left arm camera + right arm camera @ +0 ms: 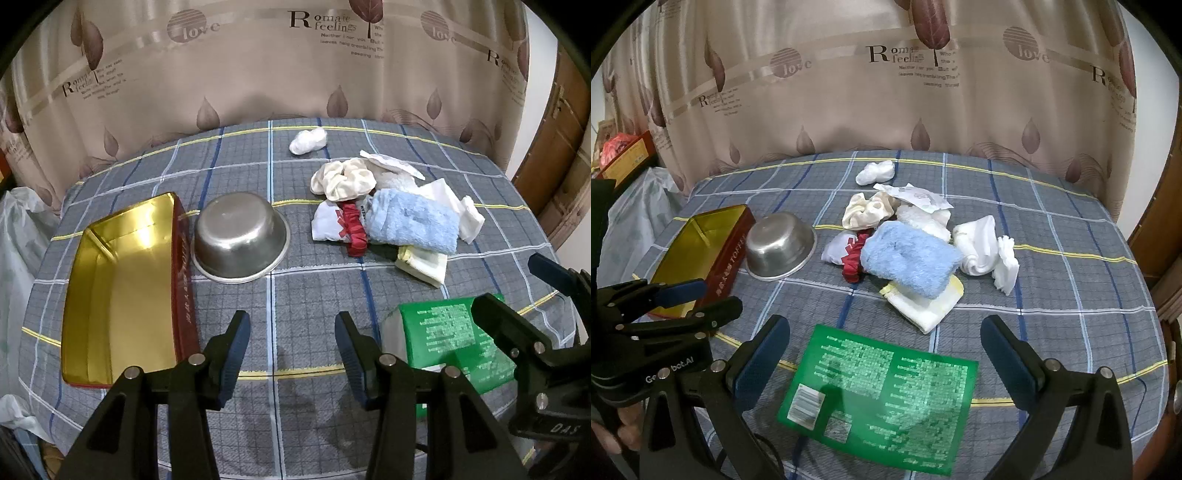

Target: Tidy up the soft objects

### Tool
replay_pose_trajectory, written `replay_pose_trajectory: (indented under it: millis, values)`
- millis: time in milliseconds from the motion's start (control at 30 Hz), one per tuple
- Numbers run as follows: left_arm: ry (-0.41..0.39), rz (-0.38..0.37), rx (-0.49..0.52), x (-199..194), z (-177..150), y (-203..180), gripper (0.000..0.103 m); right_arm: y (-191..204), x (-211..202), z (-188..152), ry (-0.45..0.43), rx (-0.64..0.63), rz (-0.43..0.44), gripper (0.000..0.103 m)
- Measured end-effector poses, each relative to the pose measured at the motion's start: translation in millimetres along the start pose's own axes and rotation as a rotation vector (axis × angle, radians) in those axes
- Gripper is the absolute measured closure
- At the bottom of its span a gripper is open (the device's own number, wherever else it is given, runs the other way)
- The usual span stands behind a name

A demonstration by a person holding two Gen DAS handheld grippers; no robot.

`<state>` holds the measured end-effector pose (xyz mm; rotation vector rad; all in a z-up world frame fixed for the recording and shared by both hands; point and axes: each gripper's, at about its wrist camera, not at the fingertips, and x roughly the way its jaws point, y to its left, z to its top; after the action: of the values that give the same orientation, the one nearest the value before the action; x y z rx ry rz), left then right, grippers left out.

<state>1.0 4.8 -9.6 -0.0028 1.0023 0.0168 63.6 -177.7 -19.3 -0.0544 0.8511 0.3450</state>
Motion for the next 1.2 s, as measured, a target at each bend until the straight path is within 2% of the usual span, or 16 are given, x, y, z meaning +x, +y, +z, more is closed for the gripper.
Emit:
replay_pose_trajectory:
  millis: [1200]
  values:
    - [0.022,-0.001,-0.008,3.9,-3.2,3.0,0.054,10.0,4.2,-4.3,0.007,-0.012,0.017,0.000]
